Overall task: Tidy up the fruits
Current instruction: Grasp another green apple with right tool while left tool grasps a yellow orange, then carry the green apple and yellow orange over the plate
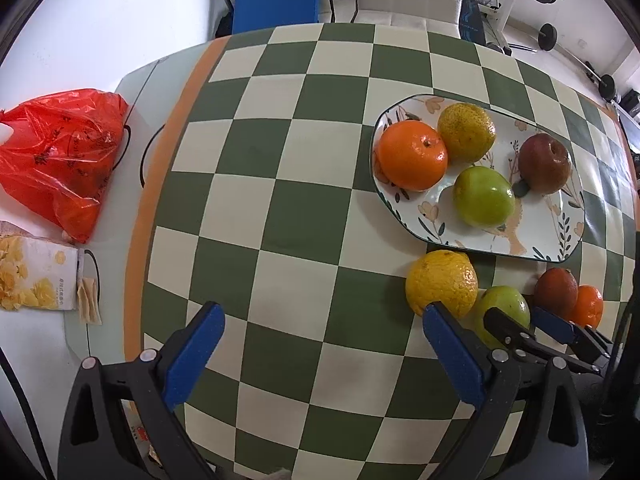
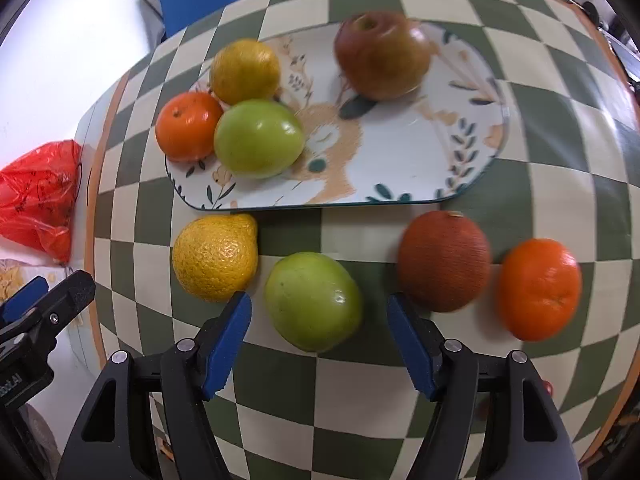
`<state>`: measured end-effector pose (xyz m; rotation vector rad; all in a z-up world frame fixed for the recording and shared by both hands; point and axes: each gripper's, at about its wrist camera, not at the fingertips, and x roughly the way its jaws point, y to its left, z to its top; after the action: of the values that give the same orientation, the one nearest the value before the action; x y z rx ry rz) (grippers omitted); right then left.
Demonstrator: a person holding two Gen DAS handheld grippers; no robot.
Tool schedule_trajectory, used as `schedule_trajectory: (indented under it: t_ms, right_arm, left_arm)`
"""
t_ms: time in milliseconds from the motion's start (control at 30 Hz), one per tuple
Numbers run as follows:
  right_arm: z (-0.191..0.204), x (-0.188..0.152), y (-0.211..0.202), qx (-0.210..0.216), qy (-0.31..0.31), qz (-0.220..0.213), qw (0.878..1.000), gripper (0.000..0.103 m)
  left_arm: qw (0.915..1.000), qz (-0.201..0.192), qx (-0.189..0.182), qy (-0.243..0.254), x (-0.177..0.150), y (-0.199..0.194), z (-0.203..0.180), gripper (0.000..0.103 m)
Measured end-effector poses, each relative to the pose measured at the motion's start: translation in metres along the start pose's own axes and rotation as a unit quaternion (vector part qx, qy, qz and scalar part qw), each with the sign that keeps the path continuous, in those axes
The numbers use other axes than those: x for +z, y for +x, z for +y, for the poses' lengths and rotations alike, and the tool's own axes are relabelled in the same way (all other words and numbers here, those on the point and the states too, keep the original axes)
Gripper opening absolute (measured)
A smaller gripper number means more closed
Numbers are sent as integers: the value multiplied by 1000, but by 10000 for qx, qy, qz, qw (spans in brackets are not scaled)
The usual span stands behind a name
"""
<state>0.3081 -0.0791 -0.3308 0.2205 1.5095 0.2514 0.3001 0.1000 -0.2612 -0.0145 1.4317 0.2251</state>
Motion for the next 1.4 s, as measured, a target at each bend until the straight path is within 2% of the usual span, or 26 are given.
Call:
schedule_trajectory:
  t_ms: [167, 200, 267, 467, 600, 700, 733, 867, 1033, 1200, 1300, 1400]
  right_arm:
    - [15, 6, 30, -164, -191, 174, 9995, 70]
    - [16, 6, 34, -202, -218, 200, 9994, 64]
    - [17, 5, 36, -222, -268, 160, 9993, 62]
    - [2, -17, 31, -266, -252, 235, 9991, 62]
    - [-16, -36, 32, -308, -61, 320, 9990, 62]
    - [-21, -41, 30, -294, 59, 288, 9991, 62]
    - [-22, -41, 30, -310, 78, 282, 9991, 62]
    - [-22, -40, 32, -256, 194, 338, 9989, 62]
    - [-38, -42, 27, -184, 241, 354, 9989, 62]
    - [-46, -48, 23, -115, 228, 503, 9984, 62]
    - [-43, -55, 22, -171, 64, 551, 9983, 62]
    - [-41, -57, 26, -222, -5, 540, 9983, 63]
  left_arm:
    - [9994, 246, -248, -55, 10, 15, -3, 102]
    - [9993, 270, -271, -25, 13, 18, -6, 102]
    - [9987, 362, -350, 86, 17, 25, -12, 102]
    - [9922, 685, -625, 836, 22, 43, -48, 102]
    - [9844, 873, -789, 1310, 23, 54, -76, 102]
    - [9775, 957, -747, 1725, 22, 62, -97, 102]
    - [9750, 973, -743, 1854, 21, 65, -104, 98]
    - [9695, 931, -436, 2226, 18, 72, -120, 60]
    - [9734, 923, -619, 2002, 8, 67, -110, 60]
    - [9774, 1045, -875, 1617, -30, 56, -83, 60]
    - [9798, 1059, -859, 1462, -47, 58, -75, 60]
    - [9807, 1112, -853, 1364, -50, 66, -74, 60]
